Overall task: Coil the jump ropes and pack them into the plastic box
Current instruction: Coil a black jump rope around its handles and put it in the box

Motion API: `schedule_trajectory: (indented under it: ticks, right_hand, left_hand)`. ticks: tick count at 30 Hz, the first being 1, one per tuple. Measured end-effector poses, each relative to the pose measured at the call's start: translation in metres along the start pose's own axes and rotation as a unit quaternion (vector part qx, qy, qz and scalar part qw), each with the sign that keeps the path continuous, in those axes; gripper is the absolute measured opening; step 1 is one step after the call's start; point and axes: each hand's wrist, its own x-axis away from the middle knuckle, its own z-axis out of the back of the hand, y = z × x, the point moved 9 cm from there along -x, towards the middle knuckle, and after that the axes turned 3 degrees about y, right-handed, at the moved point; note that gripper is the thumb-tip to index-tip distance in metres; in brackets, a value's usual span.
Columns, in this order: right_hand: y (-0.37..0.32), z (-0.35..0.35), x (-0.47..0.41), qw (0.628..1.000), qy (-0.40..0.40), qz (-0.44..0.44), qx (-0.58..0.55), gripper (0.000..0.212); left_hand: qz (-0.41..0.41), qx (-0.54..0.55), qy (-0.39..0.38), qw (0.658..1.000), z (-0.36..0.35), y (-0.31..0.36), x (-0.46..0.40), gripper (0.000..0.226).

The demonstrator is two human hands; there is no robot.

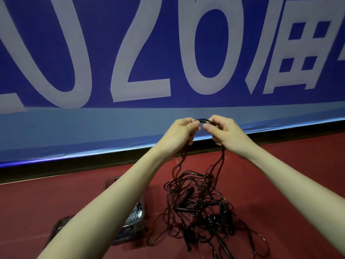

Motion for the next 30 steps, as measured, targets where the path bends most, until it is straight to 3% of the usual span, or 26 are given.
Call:
schedule_trajectory:
  ticks: [3,7,13,19,22,25,27,30]
  right_hand:
    - [0.009,-0.016,0.006,0.997,-0.069,-0.008,-0.026,0.022]
    - [0.021,-0.031,0.01,0.994,-0.101,-0.023,-0.023,0.024]
    - [0.104,-0.065,0.046,0.961,-0.233,-0.105,0.101,0.016]
    - [0.135,-0.058,0.045,0.95,-0.227,-0.133,0.166,0.022]
    - [0.142,-0.039,0.036,0.965,-0.151,-0.15,0.154,0.03]
    - [0.128,-0.011,0.023,0.984,-0.002,-0.165,0.074,0.03]
    - [0.11,0.006,0.015,0.984,0.07,-0.145,0.074,0.031]
    - [0.077,0.022,0.008,0.982,0.11,-0.084,0.125,0.032]
  left_hand:
    - [-0.017,-0.027,0.016,0.999,0.0,0.007,0.004,0.031]
    - [-0.037,-0.01,0.057,0.998,0.01,0.015,0.006,0.031]
    - [-0.082,0.233,0.188,0.951,0.073,0.05,-0.008,0.032]
    - [-0.066,0.304,0.221,0.924,0.101,0.016,-0.007,0.031]
    - [-0.048,0.266,0.236,0.933,0.111,0.002,-0.008,0.031]
    - [-0.013,0.128,0.265,0.956,0.126,-0.02,-0.007,0.032]
    - [0.037,0.063,0.276,0.958,0.135,-0.051,-0.003,0.033]
    - [0.103,-0.047,0.279,0.954,0.144,-0.091,0.002,0.023]
